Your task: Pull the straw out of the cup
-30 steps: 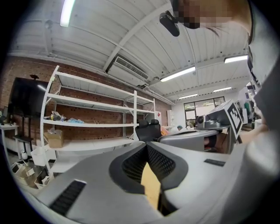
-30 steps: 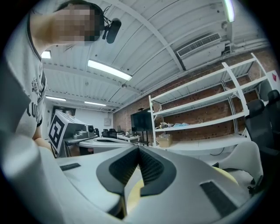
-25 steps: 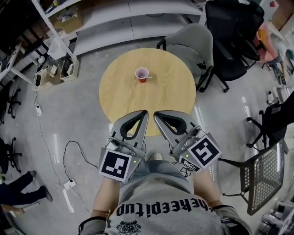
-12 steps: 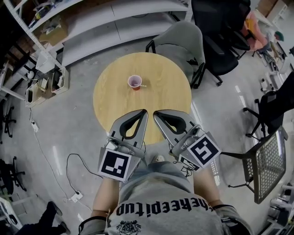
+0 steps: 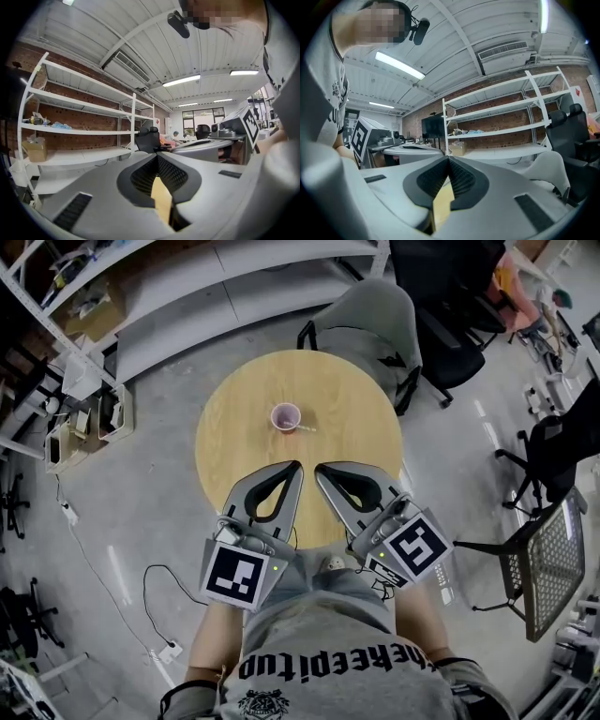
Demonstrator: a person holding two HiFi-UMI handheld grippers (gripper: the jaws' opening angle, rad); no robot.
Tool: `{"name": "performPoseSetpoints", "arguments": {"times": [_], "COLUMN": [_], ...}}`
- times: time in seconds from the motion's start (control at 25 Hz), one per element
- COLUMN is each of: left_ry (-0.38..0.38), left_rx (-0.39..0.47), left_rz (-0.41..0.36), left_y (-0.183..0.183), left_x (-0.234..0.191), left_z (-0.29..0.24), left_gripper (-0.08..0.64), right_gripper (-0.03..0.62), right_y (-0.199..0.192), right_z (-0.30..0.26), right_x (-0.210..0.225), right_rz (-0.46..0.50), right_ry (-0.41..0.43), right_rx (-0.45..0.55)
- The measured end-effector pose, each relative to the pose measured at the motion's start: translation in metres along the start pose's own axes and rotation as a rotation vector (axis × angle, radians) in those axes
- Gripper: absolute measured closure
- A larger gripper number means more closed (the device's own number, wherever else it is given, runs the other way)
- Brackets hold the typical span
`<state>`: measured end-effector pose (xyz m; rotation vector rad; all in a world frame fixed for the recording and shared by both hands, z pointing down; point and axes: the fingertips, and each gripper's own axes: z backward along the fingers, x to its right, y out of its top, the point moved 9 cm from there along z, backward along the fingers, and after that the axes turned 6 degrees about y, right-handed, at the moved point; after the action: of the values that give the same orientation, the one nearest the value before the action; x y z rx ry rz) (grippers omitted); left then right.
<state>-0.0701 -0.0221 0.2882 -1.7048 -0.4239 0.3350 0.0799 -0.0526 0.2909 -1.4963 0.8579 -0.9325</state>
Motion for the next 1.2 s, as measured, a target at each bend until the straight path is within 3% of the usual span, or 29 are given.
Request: {"name": "performPoseSetpoints", "arguments": {"times": [0.76, 1.2], "left_ry": [-0.188, -0.303], "left_rx": [-0.059, -0.091], "left_rz": [0.002, 0.002], "left_y": [-0.014, -0.026], "left_x": [-0.089, -0.110], "left_z": [-0.047, -0.073], "left_gripper": [0.541, 0.541], "right_gripper": [0.573, 0.565], "right_y": [-0.012, -0.028], "right_z": [-0.074, -0.081], "right_x": [0.030, 0.047], "right_rz": [-0.064, -0.115], "right_ry": [-0.186, -0.325], "right_rx": [-0.028, -0.060]}}
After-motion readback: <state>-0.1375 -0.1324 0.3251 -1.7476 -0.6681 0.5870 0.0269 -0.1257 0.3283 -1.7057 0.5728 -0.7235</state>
